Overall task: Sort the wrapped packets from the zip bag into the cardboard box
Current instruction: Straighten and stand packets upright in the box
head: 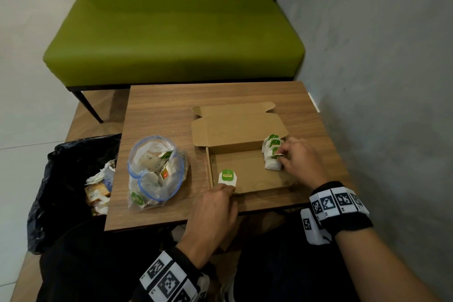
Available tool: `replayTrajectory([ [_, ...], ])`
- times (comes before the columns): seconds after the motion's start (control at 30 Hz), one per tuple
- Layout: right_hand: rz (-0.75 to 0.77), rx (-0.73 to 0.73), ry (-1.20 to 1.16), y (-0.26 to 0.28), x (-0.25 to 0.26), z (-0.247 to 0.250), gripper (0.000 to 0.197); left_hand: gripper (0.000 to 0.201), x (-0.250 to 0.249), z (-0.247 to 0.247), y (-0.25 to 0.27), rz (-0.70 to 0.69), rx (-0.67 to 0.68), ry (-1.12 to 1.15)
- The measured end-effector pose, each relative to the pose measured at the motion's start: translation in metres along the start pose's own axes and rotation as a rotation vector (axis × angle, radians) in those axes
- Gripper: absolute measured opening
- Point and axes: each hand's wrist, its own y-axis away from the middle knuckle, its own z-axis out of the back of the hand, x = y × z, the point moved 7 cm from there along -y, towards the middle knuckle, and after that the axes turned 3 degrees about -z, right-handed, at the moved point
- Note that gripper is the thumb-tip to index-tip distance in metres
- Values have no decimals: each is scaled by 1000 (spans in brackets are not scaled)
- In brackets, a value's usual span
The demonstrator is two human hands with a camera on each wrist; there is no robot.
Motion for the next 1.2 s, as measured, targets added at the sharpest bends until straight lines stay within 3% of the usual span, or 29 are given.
replayTrajectory([
  [0.3,-20,59,137,-5,5,13,28,35,-1,1,2,-1,39,-21],
  [0.53,-47,35,26,0,5,9,43,35,0,0,4,2,48,10],
  [0.67,-7,-32,-83,7,31,18,35,36,0,2,5,0,51,27],
  [0.77,60,123,-132,16,72,-1,31,33,2,5,5,4,34,53],
  [0.9,135,281,35,22,106,-36,39,26,8,7,6,21,20,72],
  [1.1,192,226,94,21,120,-51,33,24,12,5,6,3,20,75],
  [1.2,178,275,42,23,119,-54,21,25,13,5,6,2,27,93],
])
